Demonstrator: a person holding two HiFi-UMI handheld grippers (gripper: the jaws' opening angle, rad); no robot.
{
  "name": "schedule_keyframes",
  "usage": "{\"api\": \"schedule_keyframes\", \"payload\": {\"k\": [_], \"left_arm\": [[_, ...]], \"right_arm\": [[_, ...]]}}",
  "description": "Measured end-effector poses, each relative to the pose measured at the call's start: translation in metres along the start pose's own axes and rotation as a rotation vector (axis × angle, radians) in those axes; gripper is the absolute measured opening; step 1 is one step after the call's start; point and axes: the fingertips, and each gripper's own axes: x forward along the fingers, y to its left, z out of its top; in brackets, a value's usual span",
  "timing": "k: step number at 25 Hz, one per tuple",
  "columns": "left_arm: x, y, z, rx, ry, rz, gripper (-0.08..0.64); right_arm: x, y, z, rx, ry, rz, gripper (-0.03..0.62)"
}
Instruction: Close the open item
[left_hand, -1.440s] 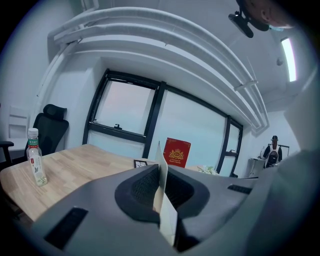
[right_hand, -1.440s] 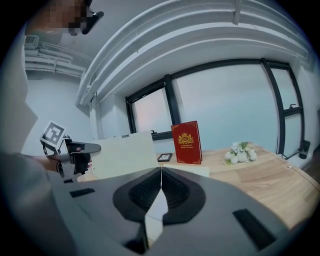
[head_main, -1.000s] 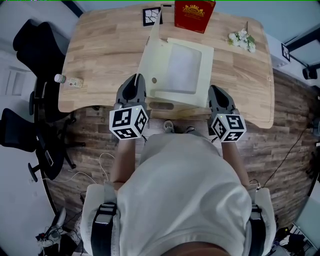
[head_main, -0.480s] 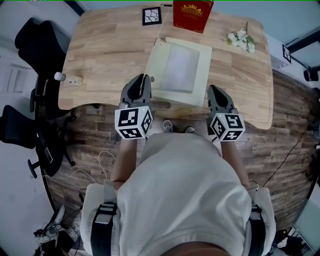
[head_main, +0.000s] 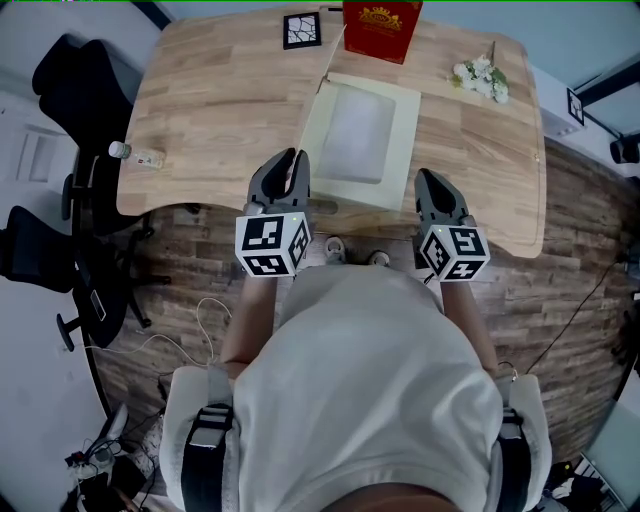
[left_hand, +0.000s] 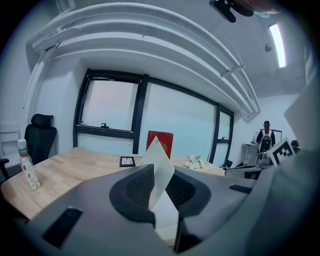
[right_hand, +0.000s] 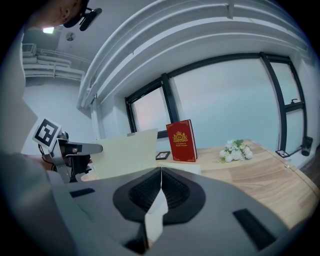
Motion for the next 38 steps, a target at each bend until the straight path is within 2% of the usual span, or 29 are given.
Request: {"api": "schedule_keyframes", "payload": {"k": [25,38], "left_arm": [[0.007,-0.071,-0.028,0.008,0.082,-0.096,0.06],[0.017,-0.102,-0.053,0.072,0.149,-0.159,0.089]], "right_arm": [[-0.026,-0.023,-0.006,-0.009,0.014,0.031,0.02],[-0.033,-0.032,-0.014,-0.002,0.027,0.019,0.02]]}}
